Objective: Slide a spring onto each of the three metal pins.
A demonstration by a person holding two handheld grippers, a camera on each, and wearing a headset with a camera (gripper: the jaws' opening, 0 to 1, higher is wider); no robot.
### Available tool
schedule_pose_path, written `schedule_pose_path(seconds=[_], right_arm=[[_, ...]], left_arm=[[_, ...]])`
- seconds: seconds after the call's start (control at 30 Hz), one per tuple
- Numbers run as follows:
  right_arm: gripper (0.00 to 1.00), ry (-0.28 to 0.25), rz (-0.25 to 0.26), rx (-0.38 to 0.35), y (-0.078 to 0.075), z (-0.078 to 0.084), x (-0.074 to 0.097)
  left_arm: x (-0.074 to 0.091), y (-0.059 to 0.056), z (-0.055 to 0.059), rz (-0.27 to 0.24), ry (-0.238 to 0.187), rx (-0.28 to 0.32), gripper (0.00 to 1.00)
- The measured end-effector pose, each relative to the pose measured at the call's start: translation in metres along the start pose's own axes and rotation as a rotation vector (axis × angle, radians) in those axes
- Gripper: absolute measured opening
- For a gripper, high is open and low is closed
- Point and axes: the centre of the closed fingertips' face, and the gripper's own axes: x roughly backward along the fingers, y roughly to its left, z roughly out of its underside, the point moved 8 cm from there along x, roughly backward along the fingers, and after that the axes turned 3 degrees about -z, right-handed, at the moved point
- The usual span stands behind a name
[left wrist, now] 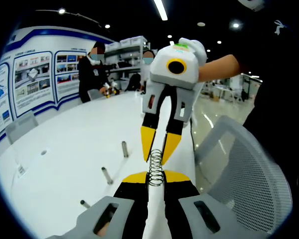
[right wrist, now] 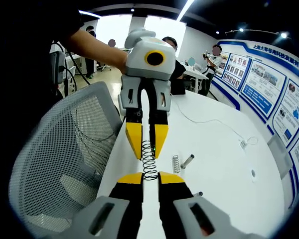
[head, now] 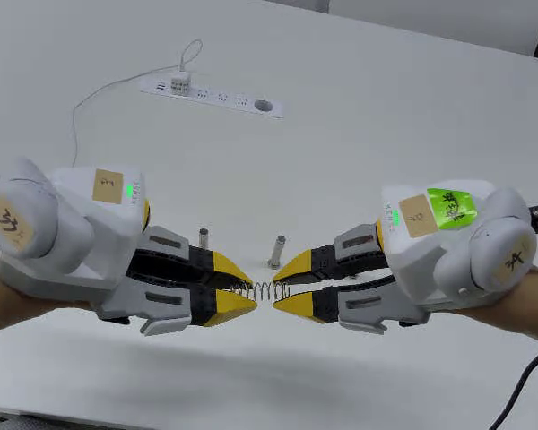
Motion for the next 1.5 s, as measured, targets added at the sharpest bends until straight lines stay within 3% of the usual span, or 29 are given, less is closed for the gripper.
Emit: schedule_pose_path(seconds=[0.2,0.37,0.5,0.57,1.07,1.5], right_arm=[[0.11,-0.007,-0.024,-0.017,0.001,-0.003,0.003],[0.11,-0.046,-0.042,-0.038,0.0,-0.01,0.006],[0.11,-0.121,-0.061,-0.072,0.001,-0.019,0.007],[0.11,-0.114,-0.058,-0.064,0.001,-0.022,0.008],[0.11,-0.204,-0.045,-0.122,-0.001,-0.033,0.01],[0.1,-0.2,-0.016,-0.109,-0.004,-0.035,0.009]], left_arm=[[0.0,-0.002,0.001,0.007,0.012,-0.02,0.1],[-0.003,-0.001,0.003,-0.002,0.045,-0.045,0.1],[-0.009,-0.002,0.003,0.006,0.094,-0.095,0.1],[-0.011,-0.002,0.002,0.006,0.097,-0.099,0.1],[-0.01,-0.004,-0.005,0.001,0.066,-0.08,0.1],[-0.009,-0.001,-0.005,-0.018,0.043,-0.061,0.11]])
